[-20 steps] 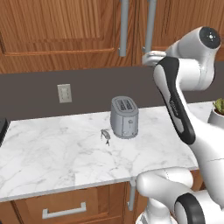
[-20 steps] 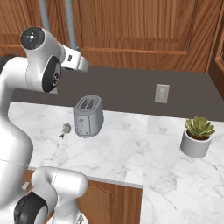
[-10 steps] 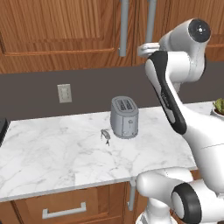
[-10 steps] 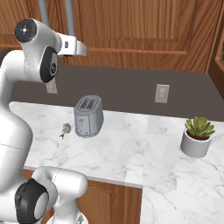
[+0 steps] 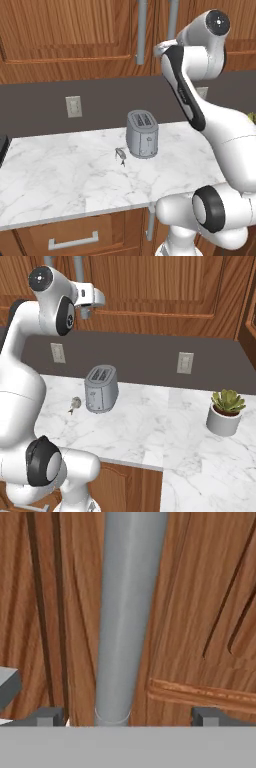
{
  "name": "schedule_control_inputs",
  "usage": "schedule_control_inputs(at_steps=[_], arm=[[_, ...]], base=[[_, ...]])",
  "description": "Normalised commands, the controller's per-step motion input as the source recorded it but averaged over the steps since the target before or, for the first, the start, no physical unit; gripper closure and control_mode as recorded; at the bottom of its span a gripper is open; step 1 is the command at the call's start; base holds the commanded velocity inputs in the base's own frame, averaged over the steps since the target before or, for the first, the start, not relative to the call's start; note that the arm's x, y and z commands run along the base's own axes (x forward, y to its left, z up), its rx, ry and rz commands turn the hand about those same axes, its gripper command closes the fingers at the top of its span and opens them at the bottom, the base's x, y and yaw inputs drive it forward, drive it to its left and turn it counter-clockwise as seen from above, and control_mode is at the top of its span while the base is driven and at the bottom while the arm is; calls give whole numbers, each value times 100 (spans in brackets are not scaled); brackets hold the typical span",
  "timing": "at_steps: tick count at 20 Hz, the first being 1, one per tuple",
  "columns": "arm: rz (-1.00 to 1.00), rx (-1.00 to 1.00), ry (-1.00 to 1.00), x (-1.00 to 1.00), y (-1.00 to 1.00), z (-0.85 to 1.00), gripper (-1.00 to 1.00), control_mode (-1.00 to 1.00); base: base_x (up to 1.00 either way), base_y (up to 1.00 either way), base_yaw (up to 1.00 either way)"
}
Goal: Retrieve the tupperware from the cabinet, then place the raw meat into the tupperware to avoid contamination.
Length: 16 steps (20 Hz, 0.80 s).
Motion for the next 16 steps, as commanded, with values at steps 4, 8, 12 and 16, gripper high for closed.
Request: schedule_control_inputs(at_steps=[4,8,12,16], arm=[[-3,-8,-4,38,23,0,-100,-100],[-2,-1,-9,34,14,-10,-100,-100],[0,1,-7,37,0,-18,-100,-100],[0,0,-7,21,3,-12,100,-100]], base=[[0,0,0],[0,0,0],[0,0,0],[0,0,0]])
